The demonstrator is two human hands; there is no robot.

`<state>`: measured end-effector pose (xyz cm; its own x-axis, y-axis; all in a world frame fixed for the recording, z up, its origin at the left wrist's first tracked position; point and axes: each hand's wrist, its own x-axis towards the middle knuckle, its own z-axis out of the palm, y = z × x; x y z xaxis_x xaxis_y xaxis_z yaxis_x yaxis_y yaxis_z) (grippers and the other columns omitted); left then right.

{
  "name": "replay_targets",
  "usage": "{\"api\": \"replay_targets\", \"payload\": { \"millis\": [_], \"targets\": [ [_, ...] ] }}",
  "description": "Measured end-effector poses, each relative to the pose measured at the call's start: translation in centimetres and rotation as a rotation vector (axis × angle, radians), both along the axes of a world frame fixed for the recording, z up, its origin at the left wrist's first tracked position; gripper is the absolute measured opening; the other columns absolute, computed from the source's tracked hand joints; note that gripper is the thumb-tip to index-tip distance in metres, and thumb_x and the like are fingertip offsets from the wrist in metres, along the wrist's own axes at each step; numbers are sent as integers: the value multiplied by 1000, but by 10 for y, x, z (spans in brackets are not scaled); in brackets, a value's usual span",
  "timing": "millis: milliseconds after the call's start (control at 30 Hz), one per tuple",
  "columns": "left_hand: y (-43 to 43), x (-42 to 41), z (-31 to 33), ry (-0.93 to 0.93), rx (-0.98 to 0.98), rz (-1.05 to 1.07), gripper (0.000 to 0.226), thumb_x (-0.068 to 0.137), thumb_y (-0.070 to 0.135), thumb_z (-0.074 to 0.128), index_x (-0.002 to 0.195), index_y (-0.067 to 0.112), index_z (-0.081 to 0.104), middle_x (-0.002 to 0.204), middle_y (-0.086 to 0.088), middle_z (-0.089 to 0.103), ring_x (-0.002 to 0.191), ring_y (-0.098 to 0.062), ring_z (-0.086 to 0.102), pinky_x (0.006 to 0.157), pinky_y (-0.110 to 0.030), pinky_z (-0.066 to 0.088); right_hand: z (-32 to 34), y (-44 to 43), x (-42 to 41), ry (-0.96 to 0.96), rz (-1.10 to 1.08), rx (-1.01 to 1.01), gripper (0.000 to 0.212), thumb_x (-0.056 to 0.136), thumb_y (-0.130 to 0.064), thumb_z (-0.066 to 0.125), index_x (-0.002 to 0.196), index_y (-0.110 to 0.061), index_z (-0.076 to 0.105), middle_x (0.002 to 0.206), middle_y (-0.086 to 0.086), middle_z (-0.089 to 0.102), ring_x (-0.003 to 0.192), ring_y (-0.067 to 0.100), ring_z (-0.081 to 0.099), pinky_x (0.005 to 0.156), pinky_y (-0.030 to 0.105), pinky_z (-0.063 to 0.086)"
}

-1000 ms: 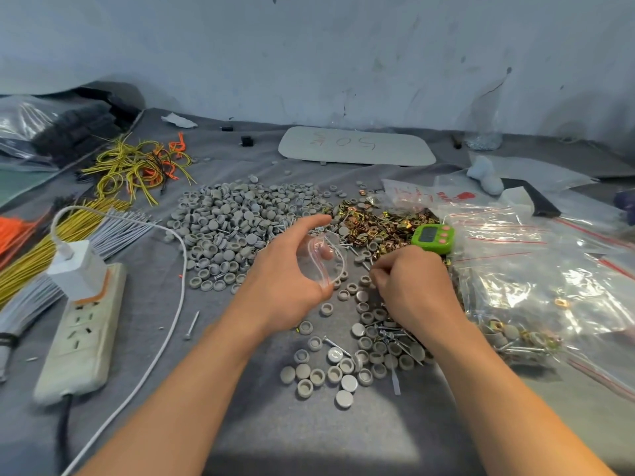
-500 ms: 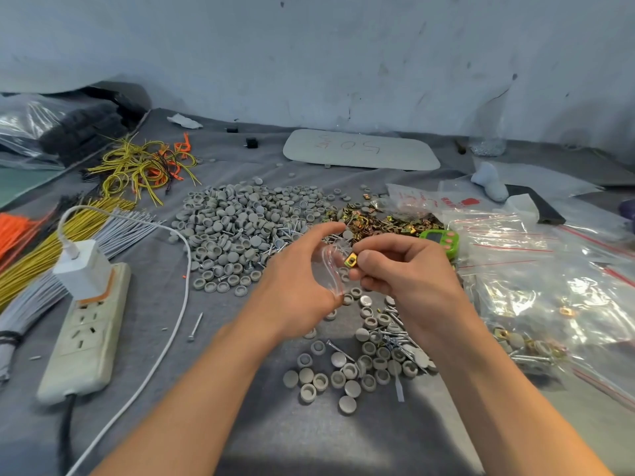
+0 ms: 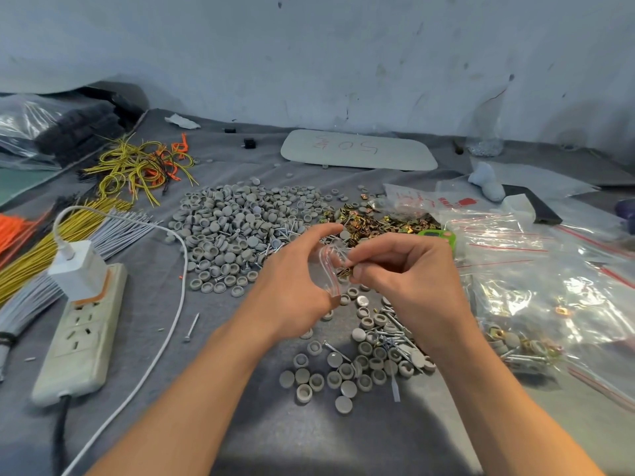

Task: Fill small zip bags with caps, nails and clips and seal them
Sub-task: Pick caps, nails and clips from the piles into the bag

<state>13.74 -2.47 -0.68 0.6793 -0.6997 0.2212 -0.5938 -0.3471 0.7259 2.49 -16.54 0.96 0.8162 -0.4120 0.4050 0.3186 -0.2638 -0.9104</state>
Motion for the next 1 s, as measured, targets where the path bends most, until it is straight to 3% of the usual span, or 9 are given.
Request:
{"api": "replay_targets", "payload": {
  "millis": [233, 433, 533, 600, 700, 733, 833, 933, 1000],
  "targets": [
    [0, -1, 1, 15, -13, -3, 90, 69, 9, 84, 137, 55, 48, 103, 24, 64, 94, 15, 57, 64, -3, 44, 2, -2, -2, -46, 15, 66, 39, 75, 14, 74, 80, -24, 83, 77, 4, 79, 70, 13, 75, 67, 23, 59],
    [2, -5, 2, -19, -12, 1, 81, 71, 13, 80, 136, 52, 51, 98, 24, 65, 88, 11, 60, 63, -5, 44, -14, -35, -3, 311, -337, 431, 26, 83, 8, 74, 75, -16, 81, 74, 8, 77, 68, 18, 71, 64, 25, 59],
    [3, -4, 2, -3, -11, 3, 81, 72, 13, 80, 136, 53, 51, 100, 23, 65, 83, 9, 63, 57, -6, 43, -28, -56, -5, 494, -690, 181, 16, 83, -6, 78, 82, -21, 81, 80, 2, 79, 77, 18, 74, 78, 40, 62],
    [3, -4, 3, 2, -8, 2, 82, 72, 13, 80, 136, 53, 50, 102, 22, 65, 81, 8, 63, 56, -7, 44, -29, -57, -6, 493, -825, -47, 15, 86, -13, 77, 91, -26, 81, 88, -6, 78, 77, 6, 70, 81, 31, 60],
    [0, -6, 4, 2, -1, -4, 83, 72, 11, 80, 137, 53, 50, 101, 20, 66, 84, 6, 63, 57, -7, 45, -30, -55, -2, 502, -697, -280, 19, 88, -12, 76, 92, -30, 81, 83, -14, 72, 64, -4, 67, 60, 7, 52],
    [-1, -7, 5, 0, -2, -4, 83, 72, 10, 80, 137, 52, 50, 99, 19, 66, 82, 5, 64, 58, -8, 46, -32, -53, 1, 563, -617, -346, 18, 89, -13, 76, 92, -30, 82, 79, -14, 70, 63, -4, 66, 53, 5, 47],
    [-2, -8, 5, -15, 4, -2, 81, 71, 11, 78, 136, 51, 51, 97, 19, 67, 81, 2, 64, 61, -9, 46, -35, -46, 11, 787, -433, -574, 14, 89, -21, 76, 96, -32, 81, 75, -11, 71, 63, 5, 63, 67, 20, 49],
    [-1, -8, 5, -20, 3, -2, 78, 73, 12, 77, 135, 52, 51, 95, 17, 68, 80, -2, 65, 61, -12, 49, -37, -45, 19, 792, -426, -584, 14, 90, -20, 73, 98, -28, 82, 89, 0, 77, 82, 20, 68, 80, 27, 54],
    [0, -8, 5, -21, 15, 2, 79, 73, 13, 77, 134, 54, 50, 95, 18, 68, 80, -2, 65, 62, -13, 49, -42, -45, 22, 763, -459, -558, 13, 93, -21, 71, 97, -25, 82, 90, 2, 78, 81, 21, 67, 78, 29, 52]
  ]
}}
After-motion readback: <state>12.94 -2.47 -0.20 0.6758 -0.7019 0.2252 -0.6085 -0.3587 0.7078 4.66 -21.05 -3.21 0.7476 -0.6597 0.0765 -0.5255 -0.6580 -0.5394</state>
